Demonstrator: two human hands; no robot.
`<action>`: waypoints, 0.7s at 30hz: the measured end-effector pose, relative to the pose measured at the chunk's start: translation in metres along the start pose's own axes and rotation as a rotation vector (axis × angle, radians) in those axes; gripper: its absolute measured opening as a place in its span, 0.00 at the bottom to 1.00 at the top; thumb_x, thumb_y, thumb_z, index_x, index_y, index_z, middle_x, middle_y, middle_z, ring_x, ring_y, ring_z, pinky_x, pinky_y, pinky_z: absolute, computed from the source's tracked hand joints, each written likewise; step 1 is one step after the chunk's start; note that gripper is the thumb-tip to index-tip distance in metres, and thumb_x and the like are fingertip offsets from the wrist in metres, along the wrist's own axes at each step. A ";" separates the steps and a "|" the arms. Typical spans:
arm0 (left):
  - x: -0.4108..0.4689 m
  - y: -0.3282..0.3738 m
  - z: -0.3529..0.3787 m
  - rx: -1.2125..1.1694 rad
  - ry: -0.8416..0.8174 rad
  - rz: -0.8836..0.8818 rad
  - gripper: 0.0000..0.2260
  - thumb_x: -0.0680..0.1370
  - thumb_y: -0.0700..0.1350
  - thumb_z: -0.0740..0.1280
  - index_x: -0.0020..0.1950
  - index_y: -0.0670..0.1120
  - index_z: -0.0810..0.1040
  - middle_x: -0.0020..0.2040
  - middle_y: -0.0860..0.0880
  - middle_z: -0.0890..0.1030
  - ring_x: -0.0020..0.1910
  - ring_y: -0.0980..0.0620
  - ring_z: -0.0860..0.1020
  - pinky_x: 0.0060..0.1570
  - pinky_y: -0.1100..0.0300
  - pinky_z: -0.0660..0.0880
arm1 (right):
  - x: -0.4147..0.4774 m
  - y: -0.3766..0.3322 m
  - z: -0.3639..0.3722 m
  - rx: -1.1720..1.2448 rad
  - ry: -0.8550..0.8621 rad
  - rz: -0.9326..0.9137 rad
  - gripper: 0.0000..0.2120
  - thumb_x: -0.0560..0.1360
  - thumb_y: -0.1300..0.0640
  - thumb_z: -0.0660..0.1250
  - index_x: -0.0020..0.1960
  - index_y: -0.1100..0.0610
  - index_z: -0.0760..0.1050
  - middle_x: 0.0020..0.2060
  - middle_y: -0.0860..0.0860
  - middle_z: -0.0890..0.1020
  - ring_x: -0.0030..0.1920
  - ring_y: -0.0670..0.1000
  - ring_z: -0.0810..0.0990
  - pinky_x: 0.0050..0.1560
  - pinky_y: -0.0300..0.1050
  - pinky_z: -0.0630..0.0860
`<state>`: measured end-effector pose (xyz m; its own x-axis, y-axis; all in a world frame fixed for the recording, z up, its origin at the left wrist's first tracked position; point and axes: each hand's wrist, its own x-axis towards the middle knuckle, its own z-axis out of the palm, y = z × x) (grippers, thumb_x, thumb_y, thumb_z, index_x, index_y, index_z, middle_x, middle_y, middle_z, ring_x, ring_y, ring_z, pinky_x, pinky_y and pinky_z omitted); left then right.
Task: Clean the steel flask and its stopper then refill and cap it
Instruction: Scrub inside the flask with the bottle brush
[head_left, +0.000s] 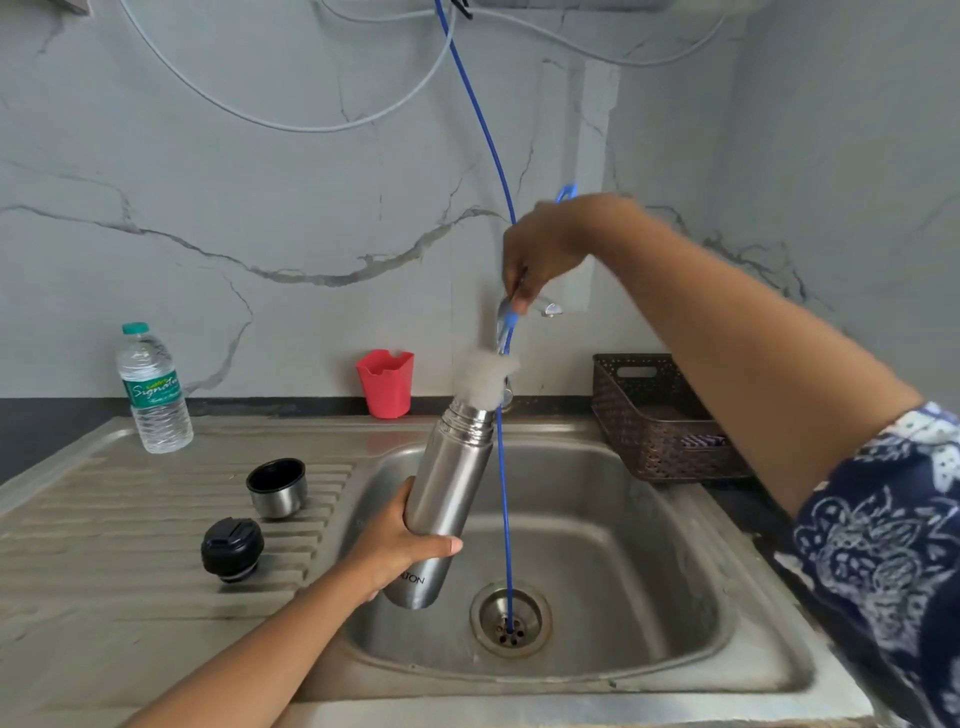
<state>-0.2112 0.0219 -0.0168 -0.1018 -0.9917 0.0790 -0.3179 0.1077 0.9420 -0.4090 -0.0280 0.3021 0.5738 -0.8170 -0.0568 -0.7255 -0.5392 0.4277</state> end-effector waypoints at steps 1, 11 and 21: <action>0.000 -0.001 -0.002 0.001 0.003 -0.006 0.37 0.54 0.55 0.79 0.61 0.59 0.71 0.53 0.53 0.82 0.51 0.55 0.81 0.54 0.55 0.77 | -0.007 0.009 -0.009 0.010 0.016 0.033 0.14 0.74 0.45 0.68 0.56 0.50 0.82 0.50 0.46 0.83 0.47 0.46 0.73 0.51 0.41 0.63; -0.002 -0.005 -0.002 0.010 0.020 -0.029 0.34 0.54 0.54 0.79 0.58 0.63 0.70 0.53 0.54 0.82 0.51 0.56 0.81 0.53 0.56 0.77 | -0.006 0.028 -0.023 0.063 0.025 0.109 0.13 0.75 0.47 0.67 0.54 0.51 0.82 0.51 0.49 0.82 0.50 0.48 0.73 0.52 0.42 0.63; -0.003 -0.004 0.000 0.043 0.003 -0.041 0.36 0.55 0.53 0.79 0.60 0.62 0.69 0.54 0.54 0.81 0.52 0.55 0.80 0.52 0.56 0.77 | 0.033 -0.042 0.060 -0.077 -0.053 -0.082 0.13 0.73 0.42 0.67 0.55 0.45 0.81 0.43 0.41 0.79 0.48 0.47 0.75 0.57 0.47 0.61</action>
<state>-0.2093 0.0245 -0.0204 -0.0850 -0.9955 0.0413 -0.3618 0.0695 0.9296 -0.3823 -0.0442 0.2277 0.6074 -0.7817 -0.1414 -0.6445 -0.5890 0.4876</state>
